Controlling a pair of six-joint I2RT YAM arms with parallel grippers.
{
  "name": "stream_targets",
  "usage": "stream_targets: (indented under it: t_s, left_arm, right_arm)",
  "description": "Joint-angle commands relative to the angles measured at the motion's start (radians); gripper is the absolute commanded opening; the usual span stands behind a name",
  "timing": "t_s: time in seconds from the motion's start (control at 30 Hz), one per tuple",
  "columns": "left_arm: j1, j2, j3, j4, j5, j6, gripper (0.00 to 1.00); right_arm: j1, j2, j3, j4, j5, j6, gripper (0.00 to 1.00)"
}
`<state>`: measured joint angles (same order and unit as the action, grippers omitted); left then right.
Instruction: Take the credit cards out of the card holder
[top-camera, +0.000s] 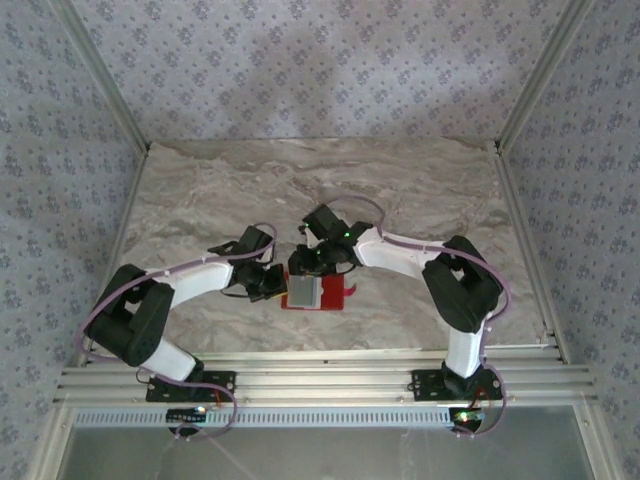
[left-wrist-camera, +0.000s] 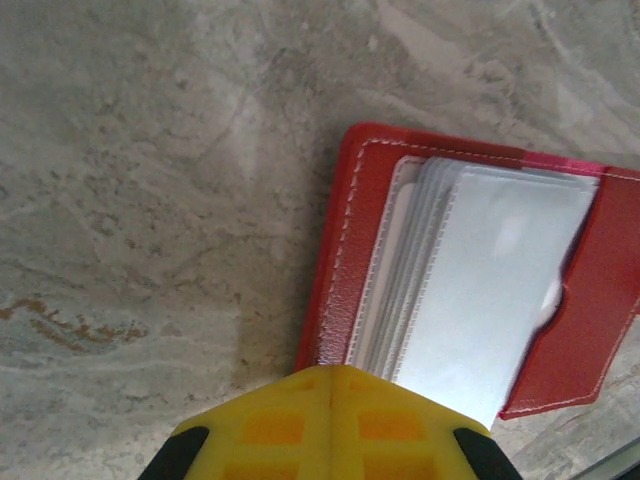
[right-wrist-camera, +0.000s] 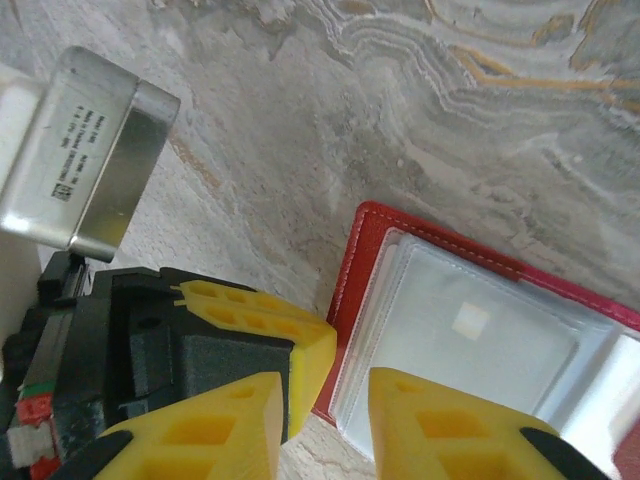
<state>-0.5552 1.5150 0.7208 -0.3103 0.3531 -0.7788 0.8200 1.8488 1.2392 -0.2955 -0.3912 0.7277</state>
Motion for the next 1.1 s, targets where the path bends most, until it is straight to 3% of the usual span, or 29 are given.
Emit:
stream_targets:
  t_s: [0.0, 0.63, 1.07]
  left_arm:
    - [0.008, 0.014, -0.017, 0.007, 0.02, 0.003, 0.0]
    - [0.011, 0.011, -0.03, -0.007, 0.015, 0.007, 0.0]
    - [0.01, 0.012, -0.018, -0.019, 0.016, 0.013, 0.0]
  right_arm:
    - [0.019, 0.033, -0.009, 0.018, -0.017, 0.062, 0.25]
    - [0.051, 0.128, -0.009, 0.025, 0.01, 0.114, 0.21]
    - [0.051, 0.069, -0.008, -0.112, 0.091, 0.068, 0.28]
